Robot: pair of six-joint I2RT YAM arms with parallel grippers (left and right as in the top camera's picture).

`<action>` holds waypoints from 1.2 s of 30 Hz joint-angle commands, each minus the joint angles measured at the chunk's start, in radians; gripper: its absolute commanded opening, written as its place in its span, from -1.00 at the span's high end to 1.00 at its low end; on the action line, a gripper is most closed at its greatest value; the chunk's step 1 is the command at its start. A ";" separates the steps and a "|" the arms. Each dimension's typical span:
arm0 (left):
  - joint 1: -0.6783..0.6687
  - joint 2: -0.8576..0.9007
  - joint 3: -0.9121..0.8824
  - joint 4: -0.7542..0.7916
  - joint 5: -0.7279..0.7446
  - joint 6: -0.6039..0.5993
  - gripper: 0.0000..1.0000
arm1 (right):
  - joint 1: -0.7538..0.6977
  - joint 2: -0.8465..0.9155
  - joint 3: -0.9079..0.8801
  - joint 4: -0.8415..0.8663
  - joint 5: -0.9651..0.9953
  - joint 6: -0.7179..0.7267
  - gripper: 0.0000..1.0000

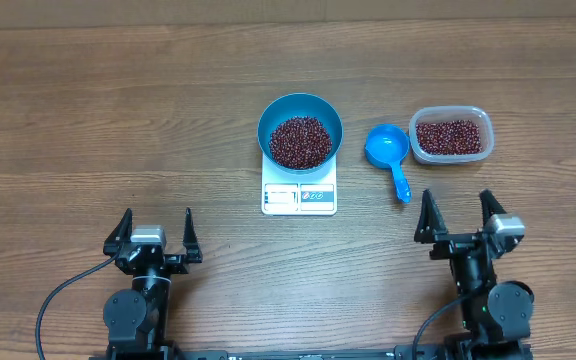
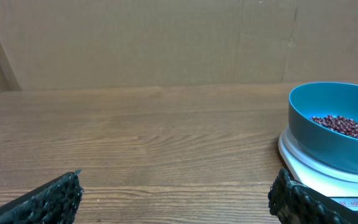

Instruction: Scoop item into bowl and weigh 150g on scale

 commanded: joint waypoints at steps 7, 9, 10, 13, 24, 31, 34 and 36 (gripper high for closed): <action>0.006 -0.010 -0.003 -0.002 -0.010 -0.016 -0.99 | -0.011 -0.077 -0.012 -0.095 0.018 -0.051 -1.00; 0.006 -0.010 -0.003 -0.002 -0.010 -0.016 -0.99 | -0.011 -0.077 -0.013 -0.128 0.017 -0.051 -1.00; 0.006 -0.010 -0.003 -0.002 -0.010 -0.016 -0.99 | -0.011 -0.077 -0.013 -0.141 0.017 -0.051 -0.99; 0.006 -0.010 -0.003 -0.002 -0.010 -0.016 -0.99 | -0.012 -0.077 -0.013 -0.182 0.017 -0.061 -1.00; 0.006 -0.010 -0.003 -0.002 -0.010 -0.016 -0.99 | -0.012 -0.077 -0.013 -0.180 0.010 -0.092 -1.00; 0.006 -0.010 -0.003 -0.002 -0.010 -0.016 -0.99 | -0.013 -0.077 -0.065 0.005 0.011 -0.097 -1.00; 0.006 -0.010 -0.003 -0.002 -0.010 -0.016 -0.99 | -0.014 -0.078 -0.062 0.027 0.011 -0.103 -1.00; 0.006 -0.010 -0.003 -0.002 -0.010 -0.016 -0.99 | -0.017 -0.078 -0.062 0.006 0.011 -0.103 -1.00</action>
